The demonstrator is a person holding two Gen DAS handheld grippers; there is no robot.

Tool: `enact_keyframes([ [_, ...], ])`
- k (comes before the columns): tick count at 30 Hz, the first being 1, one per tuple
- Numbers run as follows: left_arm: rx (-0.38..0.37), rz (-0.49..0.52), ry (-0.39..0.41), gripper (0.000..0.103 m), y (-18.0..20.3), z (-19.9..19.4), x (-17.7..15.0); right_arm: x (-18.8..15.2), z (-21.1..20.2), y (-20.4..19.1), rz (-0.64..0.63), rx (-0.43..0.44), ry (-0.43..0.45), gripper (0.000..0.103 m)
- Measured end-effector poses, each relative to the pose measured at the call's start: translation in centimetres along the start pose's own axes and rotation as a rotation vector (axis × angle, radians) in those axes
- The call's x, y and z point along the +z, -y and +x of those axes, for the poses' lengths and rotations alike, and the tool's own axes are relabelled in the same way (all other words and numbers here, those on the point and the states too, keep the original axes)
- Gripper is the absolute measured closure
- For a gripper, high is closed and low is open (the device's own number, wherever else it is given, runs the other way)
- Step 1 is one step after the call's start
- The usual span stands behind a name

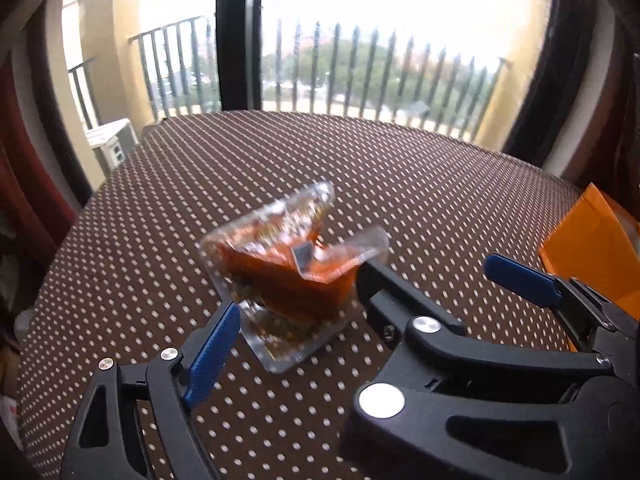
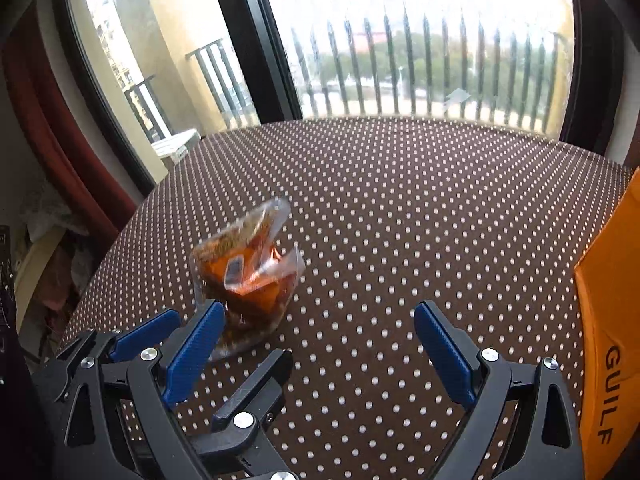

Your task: Organize snacks

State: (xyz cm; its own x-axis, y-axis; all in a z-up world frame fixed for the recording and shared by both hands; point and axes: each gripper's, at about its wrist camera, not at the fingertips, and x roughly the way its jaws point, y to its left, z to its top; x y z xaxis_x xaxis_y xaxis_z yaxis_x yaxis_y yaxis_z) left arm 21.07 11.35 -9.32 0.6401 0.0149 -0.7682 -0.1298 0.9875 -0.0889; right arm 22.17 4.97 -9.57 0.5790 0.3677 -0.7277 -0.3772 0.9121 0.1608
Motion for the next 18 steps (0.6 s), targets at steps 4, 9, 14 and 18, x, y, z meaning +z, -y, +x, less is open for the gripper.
enact_keyframes([
  [4, 0.033, -0.039, 0.038, 0.015, -0.5, 0.2, 2.0, 2.7, 0.4, -0.1, 0.018, -0.016, 0.060, 0.006],
  [9, 0.048, -0.121, -0.010, 0.015, -2.2, 2.7, 3.2, 4.3, 2.0, -0.1, 0.051, -0.033, 0.084, 0.006],
  [14, 0.074, -0.145, -0.072, 0.014, -3.1, 5.5, 3.0, 4.0, 4.7, 0.6, 0.069, -0.048, 0.021, 0.006],
  [18, 0.065, -0.166, -0.062, 0.013, -3.1, 6.0, 2.5, 4.2, 5.7, 0.7, 0.076, -0.039, 0.012, 0.006],
])
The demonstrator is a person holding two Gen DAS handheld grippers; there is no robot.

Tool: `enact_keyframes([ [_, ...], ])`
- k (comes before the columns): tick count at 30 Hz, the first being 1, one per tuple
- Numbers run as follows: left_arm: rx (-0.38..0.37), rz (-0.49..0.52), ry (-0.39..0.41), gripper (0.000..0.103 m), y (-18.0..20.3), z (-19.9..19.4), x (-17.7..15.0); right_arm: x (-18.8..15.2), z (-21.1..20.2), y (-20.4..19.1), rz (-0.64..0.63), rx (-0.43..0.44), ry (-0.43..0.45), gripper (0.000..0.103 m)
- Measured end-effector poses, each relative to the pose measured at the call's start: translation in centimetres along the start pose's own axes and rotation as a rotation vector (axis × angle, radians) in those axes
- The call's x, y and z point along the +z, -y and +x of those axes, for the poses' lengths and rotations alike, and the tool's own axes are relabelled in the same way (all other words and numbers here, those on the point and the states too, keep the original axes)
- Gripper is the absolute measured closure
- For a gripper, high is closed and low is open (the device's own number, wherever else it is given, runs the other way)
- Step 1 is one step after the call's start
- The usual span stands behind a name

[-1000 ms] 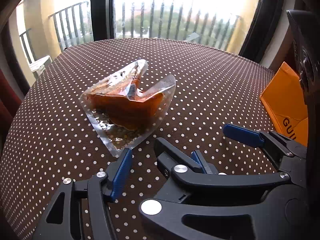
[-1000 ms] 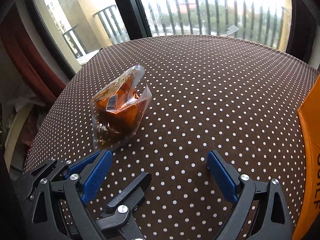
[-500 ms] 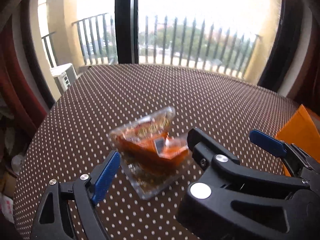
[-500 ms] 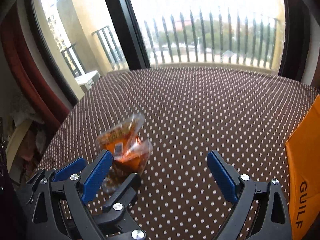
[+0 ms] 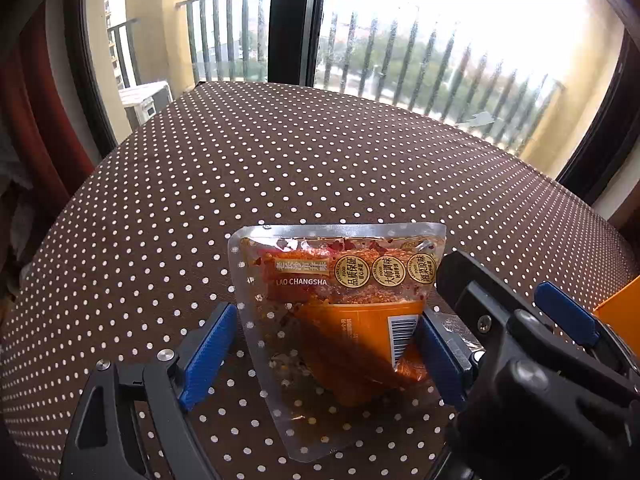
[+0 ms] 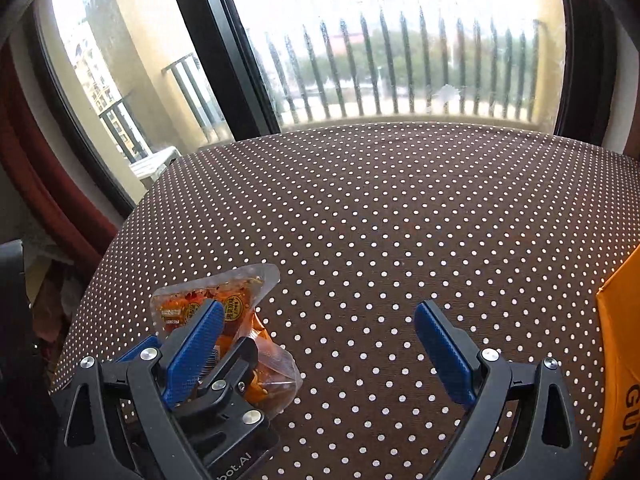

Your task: Organize snacks

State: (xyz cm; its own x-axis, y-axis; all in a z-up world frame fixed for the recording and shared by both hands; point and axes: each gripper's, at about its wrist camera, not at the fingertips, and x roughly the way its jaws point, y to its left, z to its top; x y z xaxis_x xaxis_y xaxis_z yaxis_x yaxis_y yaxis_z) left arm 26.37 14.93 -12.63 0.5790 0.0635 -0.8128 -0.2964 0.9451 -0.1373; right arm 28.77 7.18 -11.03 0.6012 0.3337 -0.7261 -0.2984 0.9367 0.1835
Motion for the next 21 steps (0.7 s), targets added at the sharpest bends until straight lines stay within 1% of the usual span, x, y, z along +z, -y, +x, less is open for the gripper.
enact_keyframes([
  [6, 0.005, 0.014, 0.008, 0.012, 0.1, 0.2, -0.3, -0.1, 0.6, 0.4, 0.023, -0.004, 0.014, 0.006],
  [8, -0.013, 0.024, 0.012, 0.018, 0.6, 0.0, -0.8, -0.4, 0.4, 0.5, 0.034, -0.005, 0.016, 0.006],
  [9, -0.030, 0.037, 0.018, 0.026, 0.9, -0.3, -1.0, -0.5, 0.4, 0.6, 0.036, -0.004, 0.016, 0.006],
  [11, -0.047, 0.056, 0.024, 0.032, 1.3, -0.5, -1.3, -0.5, 0.0, 0.7, 0.037, -0.006, 0.015, 0.006],
  [12, -0.053, 0.063, 0.028, 0.037, 1.5, -0.7, -1.5, -0.6, -0.1, 0.7, 0.037, -0.011, 0.016, 0.006],
  [13, -0.055, 0.073, 0.032, 0.039, 1.7, -0.8, -1.7, -1.1, -0.6, 0.9, 0.037, -0.014, 0.016, 0.006],
  [16, -0.051, 0.096, 0.041, 0.043, 2.1, -1.4, -2.1, -1.5, -1.1, 0.9, 0.037, -0.021, 0.006, 0.005],
  [21, -0.051, 0.144, 0.057, 0.045, 3.2, -2.9, -3.3, -2.5, -2.4, 1.3, 0.030, -0.025, -0.004, 0.005],
])
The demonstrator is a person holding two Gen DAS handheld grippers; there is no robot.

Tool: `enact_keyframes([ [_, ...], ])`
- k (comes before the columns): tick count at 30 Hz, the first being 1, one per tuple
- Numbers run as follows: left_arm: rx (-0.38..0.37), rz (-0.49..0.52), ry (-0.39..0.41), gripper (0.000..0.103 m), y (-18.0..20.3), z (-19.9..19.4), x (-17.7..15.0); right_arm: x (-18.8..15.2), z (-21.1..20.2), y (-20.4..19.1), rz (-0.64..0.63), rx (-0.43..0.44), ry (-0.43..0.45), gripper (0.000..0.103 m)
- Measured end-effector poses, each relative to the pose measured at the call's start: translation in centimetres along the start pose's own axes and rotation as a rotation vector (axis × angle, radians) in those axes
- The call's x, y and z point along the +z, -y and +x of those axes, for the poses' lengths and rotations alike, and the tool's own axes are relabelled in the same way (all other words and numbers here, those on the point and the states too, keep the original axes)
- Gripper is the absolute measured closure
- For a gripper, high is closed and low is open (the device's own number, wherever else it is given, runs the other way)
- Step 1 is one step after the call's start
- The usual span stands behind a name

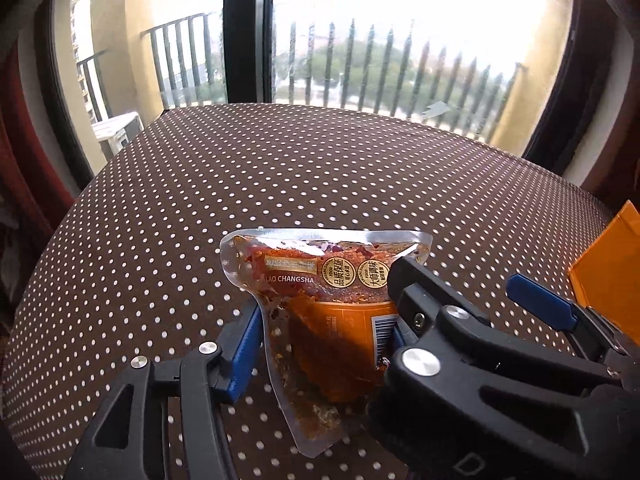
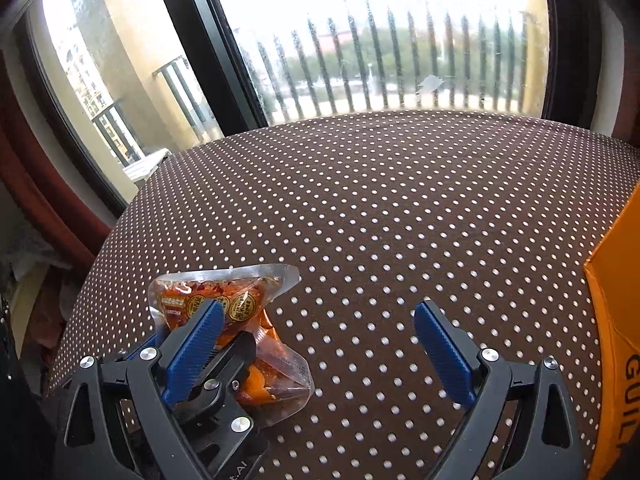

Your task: Organize snacks

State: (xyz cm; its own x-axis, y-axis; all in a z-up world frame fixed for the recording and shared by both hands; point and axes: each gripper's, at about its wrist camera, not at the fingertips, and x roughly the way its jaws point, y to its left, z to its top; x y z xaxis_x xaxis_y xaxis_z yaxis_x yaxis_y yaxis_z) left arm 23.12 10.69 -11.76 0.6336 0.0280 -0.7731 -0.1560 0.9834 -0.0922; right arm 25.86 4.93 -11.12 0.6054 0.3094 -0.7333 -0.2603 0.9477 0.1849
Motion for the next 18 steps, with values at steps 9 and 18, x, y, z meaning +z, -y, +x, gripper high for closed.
enact_keyframes([
  [9, -0.027, 0.025, -0.016, 0.046, 1.5, -2.7, -2.6, -2.7, -3.1, 1.4, 0.001, -0.017, -0.010, 0.005],
  [18, -0.040, 0.042, 0.022, 0.046, 2.8, -6.0, -3.9, -4.7, -7.0, 2.0, 0.001, -0.025, 0.020, 0.005],
])
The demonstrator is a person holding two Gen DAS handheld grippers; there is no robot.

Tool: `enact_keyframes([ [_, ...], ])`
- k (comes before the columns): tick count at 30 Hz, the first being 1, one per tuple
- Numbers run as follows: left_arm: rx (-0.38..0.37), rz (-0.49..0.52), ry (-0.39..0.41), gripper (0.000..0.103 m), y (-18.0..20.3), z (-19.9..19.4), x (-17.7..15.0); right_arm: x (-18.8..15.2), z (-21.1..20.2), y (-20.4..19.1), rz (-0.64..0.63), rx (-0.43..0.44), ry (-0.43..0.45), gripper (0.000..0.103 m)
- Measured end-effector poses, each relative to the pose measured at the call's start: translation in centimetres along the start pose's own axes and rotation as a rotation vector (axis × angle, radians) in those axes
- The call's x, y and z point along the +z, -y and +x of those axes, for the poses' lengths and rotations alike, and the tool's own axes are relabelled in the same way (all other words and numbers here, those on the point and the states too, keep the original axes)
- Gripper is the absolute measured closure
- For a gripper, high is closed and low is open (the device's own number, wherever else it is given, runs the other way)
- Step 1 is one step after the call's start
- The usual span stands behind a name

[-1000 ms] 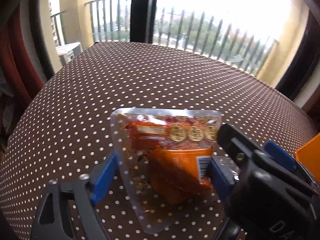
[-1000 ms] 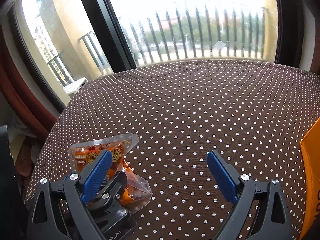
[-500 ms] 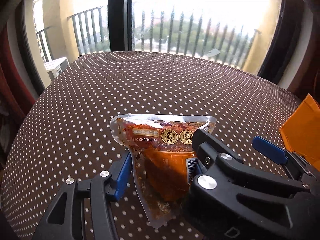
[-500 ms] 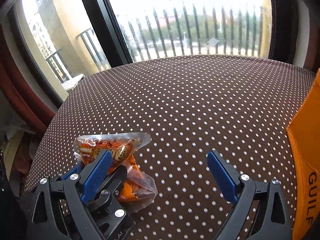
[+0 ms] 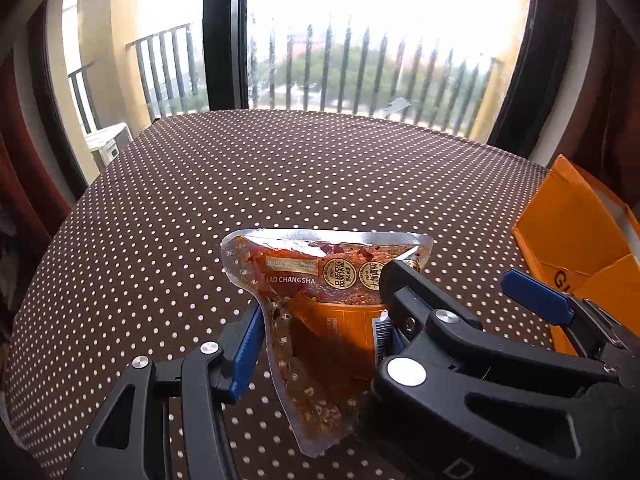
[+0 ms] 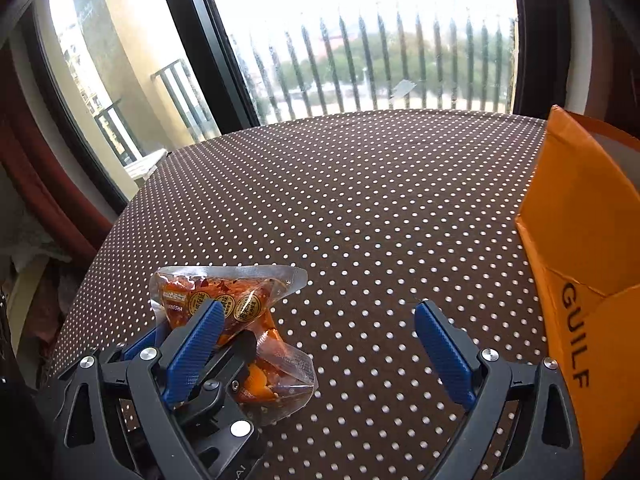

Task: Organize snacks
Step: 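Carry the jerky packet over the orange box and open the right gripper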

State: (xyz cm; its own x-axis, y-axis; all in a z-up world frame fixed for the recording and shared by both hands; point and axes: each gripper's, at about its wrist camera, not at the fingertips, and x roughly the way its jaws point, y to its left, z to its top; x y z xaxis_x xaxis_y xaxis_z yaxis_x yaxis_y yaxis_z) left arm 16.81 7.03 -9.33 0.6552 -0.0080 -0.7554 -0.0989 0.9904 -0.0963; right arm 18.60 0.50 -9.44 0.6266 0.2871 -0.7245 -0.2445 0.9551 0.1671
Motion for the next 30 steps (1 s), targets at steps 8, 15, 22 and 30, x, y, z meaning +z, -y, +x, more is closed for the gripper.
enact_keyframes([
  [8, -0.008, 0.007, 0.050, 0.046, 0.8, -3.1, 0.9, -0.1, -4.2, 0.2, -0.014, -0.008, 0.047, 0.005],
  [15, -0.010, 0.027, 0.116, 0.046, 2.3, -6.9, 1.6, 0.5, -7.6, 0.4, -0.025, -0.007, 0.105, 0.005],
  [22, -0.048, 0.060, 0.170, 0.046, 4.6, -10.4, 2.4, 0.8, -11.5, 1.1, -0.037, -0.022, 0.174, 0.005],
  [30, -0.070, 0.118, 0.208, 0.046, 7.3, -11.8, 3.2, 1.4, -14.4, 3.4, -0.018, -0.026, 0.229, 0.003],
])
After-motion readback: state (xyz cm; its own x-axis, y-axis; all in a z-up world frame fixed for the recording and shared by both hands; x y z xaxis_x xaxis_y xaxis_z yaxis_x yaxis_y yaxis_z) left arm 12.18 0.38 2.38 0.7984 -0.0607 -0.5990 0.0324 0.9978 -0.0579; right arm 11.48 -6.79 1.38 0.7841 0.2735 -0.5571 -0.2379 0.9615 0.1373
